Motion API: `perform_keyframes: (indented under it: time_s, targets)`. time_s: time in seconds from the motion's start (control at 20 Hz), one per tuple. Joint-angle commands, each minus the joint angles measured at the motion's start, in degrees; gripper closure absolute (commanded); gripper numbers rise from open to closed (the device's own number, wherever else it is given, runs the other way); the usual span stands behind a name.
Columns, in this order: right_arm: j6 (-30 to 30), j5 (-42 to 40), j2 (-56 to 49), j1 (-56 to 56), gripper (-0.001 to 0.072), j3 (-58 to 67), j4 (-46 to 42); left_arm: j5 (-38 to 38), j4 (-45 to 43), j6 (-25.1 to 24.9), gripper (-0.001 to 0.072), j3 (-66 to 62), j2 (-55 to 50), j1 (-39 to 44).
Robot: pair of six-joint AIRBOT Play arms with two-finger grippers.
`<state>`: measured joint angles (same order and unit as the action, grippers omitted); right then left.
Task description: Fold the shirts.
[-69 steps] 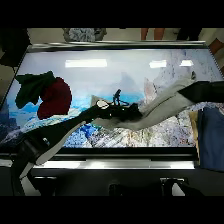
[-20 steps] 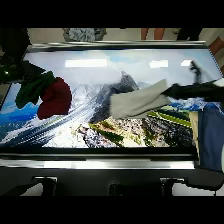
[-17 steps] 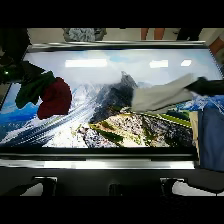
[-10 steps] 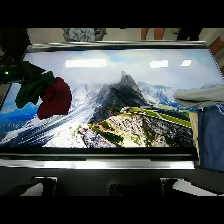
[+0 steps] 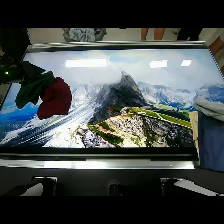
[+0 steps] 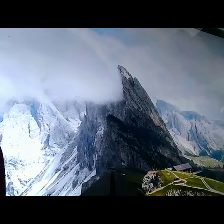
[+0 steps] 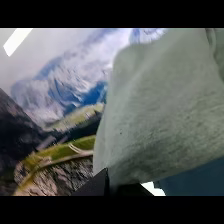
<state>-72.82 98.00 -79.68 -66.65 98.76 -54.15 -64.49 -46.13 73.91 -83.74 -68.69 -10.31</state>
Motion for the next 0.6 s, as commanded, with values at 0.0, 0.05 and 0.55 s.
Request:
perform_keyframes:
  time_s: [0.0,0.05,0.55]
  targets:
    - [3.1,8.2,0.7,-0.2,0.0664,-1.9,-19.5,0.2,0.0,-0.5,0.0674,0.0,0.0,0.0]
    - [3.2,8.2,0.7,0.5,0.0665,-4.1,-23.0,0.4,0.0,-0.5,0.0673,0.0,0.0,0.0]
    - [9.7,-5.3,0.7,0.8,0.0665,-29.4,-36.7,1.1,0.1,-0.5,0.0674,0.0,0.0,0.0]
